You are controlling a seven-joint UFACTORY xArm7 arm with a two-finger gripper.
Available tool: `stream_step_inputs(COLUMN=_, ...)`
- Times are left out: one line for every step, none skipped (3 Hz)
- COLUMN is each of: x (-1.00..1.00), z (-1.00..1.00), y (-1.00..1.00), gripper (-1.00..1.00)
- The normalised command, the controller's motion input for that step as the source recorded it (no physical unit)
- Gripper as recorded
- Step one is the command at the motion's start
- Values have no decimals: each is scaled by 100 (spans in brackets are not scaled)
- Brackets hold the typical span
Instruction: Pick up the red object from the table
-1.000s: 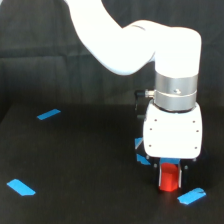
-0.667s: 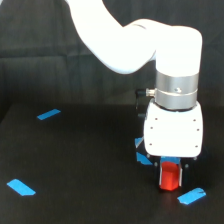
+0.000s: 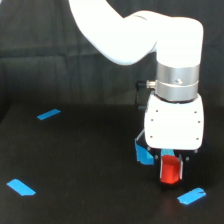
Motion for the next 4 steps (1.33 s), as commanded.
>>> stream_step_inputs(x=-11, z=53, y=1, gripper=-94)
stream_step_inputs(x=-5, z=40, y=-1, gripper=-96)
stream_step_inputs(x=-14, z=32, y=11, gripper=-99)
stream_step_inputs(x=-8, z=63, y=-4, gripper=-100)
